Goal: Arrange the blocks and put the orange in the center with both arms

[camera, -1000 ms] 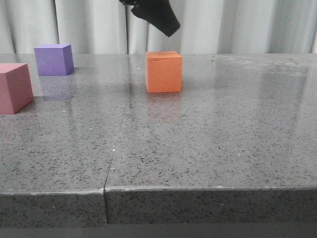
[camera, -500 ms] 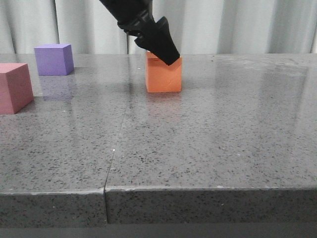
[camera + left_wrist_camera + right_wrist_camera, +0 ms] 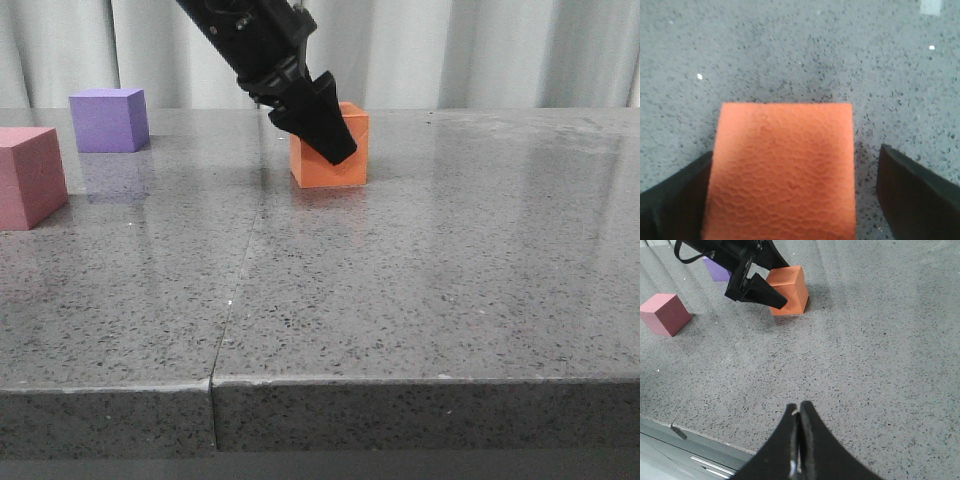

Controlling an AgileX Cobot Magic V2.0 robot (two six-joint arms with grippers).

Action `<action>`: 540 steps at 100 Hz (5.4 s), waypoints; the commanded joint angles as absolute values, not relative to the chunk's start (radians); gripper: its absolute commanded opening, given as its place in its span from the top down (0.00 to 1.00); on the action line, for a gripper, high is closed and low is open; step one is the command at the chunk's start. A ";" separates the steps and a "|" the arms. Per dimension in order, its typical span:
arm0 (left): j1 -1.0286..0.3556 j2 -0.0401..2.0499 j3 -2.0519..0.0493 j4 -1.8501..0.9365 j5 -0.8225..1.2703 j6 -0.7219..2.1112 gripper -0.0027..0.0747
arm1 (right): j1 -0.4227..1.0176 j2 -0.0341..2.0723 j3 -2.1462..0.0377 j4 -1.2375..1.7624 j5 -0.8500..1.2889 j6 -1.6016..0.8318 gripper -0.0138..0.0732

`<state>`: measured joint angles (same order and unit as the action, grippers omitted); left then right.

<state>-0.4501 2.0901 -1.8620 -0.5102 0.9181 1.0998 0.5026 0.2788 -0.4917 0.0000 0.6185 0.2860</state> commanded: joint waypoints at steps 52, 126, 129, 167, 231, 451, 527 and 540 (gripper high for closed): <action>-0.459 2.034 -1.896 -0.545 0.906 1.100 0.60 | 0.497 0.287 -0.518 -0.015 0.540 0.280 0.92; -0.413 1.830 -1.922 -0.375 0.897 0.770 0.62 | 0.497 0.287 -0.518 -0.015 0.540 0.280 0.92; -0.405 1.818 -1.922 -0.346 0.901 0.733 0.62 | 0.497 0.287 -0.518 -0.015 0.540 0.280 0.92; -0.234 1.724 -1.922 -0.053 1.020 0.140 0.62 | 0.497 0.287 -0.518 -0.015 0.540 0.280 0.92; -0.186 1.719 -1.655 0.137 0.902 -0.241 0.62 | 0.497 0.287 -0.518 -0.015 0.540 0.280 0.92; -0.188 1.544 -1.453 0.129 0.565 -0.294 0.99 | 0.497 0.287 -0.518 -0.015 0.540 0.280 0.92; -0.188 1.149 -1.131 0.129 0.413 -0.294 0.99 | 0.497 0.287 -0.518 -0.015 0.540 0.280 0.92; -0.188 1.082 -1.082 0.129 0.415 -0.294 0.99 | 0.497 0.287 -0.518 -0.015 0.540 0.280 0.92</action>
<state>-0.1837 1.1432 -1.0808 0.1315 0.4897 -0.2856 0.5026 0.2788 -0.4917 0.0000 0.6166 0.2878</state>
